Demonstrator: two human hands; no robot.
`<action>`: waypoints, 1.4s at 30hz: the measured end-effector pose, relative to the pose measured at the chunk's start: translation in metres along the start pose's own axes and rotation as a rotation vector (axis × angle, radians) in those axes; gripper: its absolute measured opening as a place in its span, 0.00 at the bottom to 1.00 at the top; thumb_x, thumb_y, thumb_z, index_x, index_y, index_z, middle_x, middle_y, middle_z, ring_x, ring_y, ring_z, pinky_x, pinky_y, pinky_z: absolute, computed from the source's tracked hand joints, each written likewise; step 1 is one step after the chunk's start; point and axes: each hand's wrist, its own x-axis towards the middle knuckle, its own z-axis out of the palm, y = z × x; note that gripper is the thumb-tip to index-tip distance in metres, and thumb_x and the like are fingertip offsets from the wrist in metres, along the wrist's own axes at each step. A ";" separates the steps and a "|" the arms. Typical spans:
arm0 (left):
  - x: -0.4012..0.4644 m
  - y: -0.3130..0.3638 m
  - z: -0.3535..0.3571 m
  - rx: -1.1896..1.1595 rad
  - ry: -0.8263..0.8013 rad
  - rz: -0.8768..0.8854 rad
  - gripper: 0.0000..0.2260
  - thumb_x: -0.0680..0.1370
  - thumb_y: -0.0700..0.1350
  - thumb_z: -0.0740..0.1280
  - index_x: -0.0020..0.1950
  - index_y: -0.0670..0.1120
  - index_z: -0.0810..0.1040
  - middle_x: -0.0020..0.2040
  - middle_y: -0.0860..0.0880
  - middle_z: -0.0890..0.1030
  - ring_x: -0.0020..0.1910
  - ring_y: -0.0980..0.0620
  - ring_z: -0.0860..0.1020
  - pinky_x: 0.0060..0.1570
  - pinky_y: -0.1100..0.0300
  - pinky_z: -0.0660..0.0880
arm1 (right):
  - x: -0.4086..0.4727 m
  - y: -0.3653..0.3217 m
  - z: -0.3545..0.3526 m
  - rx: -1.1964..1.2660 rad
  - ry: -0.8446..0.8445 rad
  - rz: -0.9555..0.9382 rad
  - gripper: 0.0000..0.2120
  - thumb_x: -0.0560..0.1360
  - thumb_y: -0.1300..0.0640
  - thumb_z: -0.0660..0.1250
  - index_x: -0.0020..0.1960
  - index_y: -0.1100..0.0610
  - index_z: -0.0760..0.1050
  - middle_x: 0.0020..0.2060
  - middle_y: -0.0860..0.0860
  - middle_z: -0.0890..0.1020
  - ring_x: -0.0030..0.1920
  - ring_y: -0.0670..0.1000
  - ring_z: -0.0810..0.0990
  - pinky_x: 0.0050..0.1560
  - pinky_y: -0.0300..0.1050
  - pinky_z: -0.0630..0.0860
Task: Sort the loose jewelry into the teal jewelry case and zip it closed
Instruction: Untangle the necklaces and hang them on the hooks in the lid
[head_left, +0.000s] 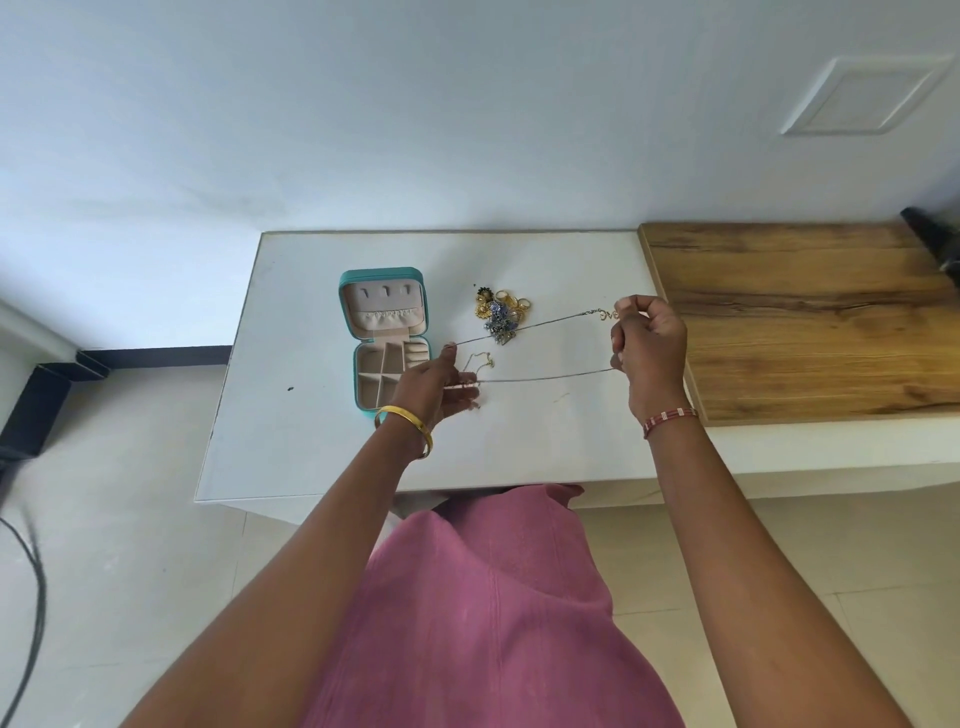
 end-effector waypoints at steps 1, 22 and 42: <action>-0.001 0.000 0.001 0.021 -0.026 -0.023 0.17 0.79 0.52 0.57 0.37 0.43 0.70 0.37 0.44 0.79 0.30 0.50 0.79 0.32 0.60 0.78 | 0.001 0.001 0.000 0.008 -0.003 0.008 0.09 0.78 0.60 0.61 0.40 0.52 0.71 0.19 0.45 0.70 0.19 0.41 0.63 0.21 0.33 0.59; 0.008 -0.022 -0.020 1.088 0.151 0.224 0.09 0.76 0.38 0.63 0.49 0.41 0.82 0.49 0.42 0.83 0.50 0.45 0.78 0.47 0.61 0.70 | 0.018 0.062 -0.018 -0.310 0.023 0.065 0.04 0.78 0.61 0.59 0.45 0.58 0.69 0.26 0.54 0.73 0.20 0.42 0.68 0.27 0.40 0.63; 0.002 -0.020 -0.011 0.786 0.088 0.170 0.07 0.75 0.41 0.64 0.45 0.40 0.81 0.32 0.48 0.77 0.28 0.54 0.72 0.35 0.63 0.71 | -0.042 0.090 0.046 -0.869 -0.444 -0.214 0.05 0.72 0.62 0.68 0.47 0.59 0.81 0.47 0.59 0.79 0.49 0.57 0.76 0.51 0.46 0.72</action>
